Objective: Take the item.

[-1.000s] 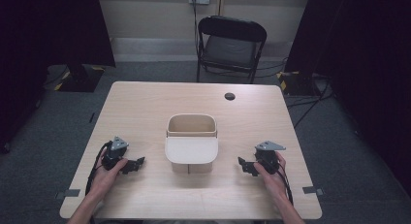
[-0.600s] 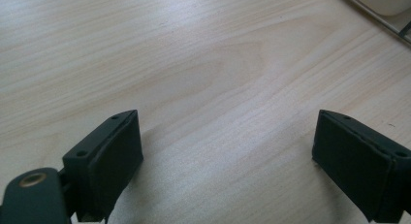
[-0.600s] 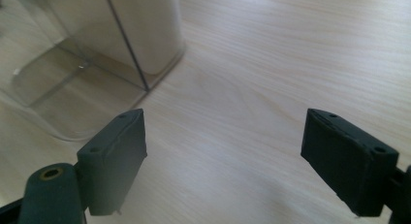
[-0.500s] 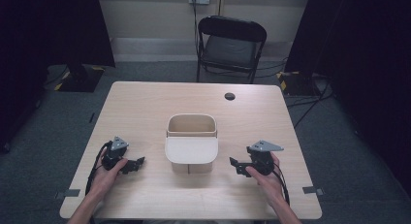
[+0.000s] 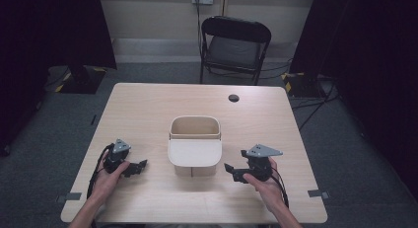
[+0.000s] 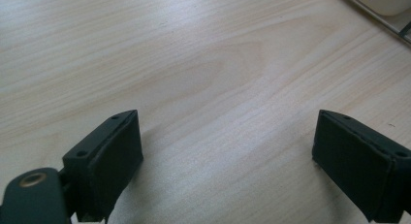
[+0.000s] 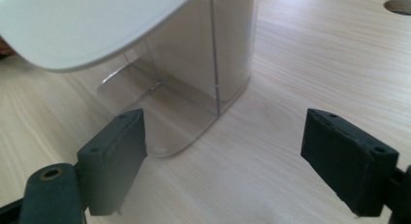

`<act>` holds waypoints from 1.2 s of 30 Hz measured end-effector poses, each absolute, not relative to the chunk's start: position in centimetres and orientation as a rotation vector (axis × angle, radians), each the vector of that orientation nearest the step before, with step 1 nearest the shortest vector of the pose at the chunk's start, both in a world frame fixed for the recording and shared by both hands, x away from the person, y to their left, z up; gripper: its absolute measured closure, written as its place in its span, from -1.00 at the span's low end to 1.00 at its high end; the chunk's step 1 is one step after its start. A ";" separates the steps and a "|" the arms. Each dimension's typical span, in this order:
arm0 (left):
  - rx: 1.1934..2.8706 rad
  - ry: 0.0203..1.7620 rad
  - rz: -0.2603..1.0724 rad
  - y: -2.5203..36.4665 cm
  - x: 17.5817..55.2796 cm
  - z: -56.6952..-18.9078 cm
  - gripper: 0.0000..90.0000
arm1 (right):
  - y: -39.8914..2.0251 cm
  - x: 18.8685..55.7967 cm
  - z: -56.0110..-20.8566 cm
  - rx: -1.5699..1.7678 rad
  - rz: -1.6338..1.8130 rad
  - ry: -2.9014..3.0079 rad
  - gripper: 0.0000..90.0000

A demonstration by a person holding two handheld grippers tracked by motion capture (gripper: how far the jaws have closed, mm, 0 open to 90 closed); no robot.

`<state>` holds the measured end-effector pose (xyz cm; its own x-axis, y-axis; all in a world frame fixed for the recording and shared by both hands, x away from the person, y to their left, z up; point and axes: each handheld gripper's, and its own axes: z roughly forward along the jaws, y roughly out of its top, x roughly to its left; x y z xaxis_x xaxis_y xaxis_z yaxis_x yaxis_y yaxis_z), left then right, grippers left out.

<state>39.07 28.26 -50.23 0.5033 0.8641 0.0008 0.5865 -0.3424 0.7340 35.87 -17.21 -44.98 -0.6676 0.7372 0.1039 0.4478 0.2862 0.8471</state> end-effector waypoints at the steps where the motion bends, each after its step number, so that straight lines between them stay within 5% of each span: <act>1: 2.061 1.184 0.519 28.3 39.1 -50.2 -0.78 | -16.9 35.8 -44.8 1.063 1.339 2.263 -0.64; 36: 2.059 1.186 0.520 28.2 39.1 -50.2 -0.78 | -13.4 35.7 -44.1 0.936 1.408 2.340 -0.41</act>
<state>39.06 28.25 -50.24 0.5015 0.8651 0.0010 0.5867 -0.3410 0.7345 35.71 -13.41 -44.14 -0.7607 0.6401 0.1071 0.3944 0.3248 0.8596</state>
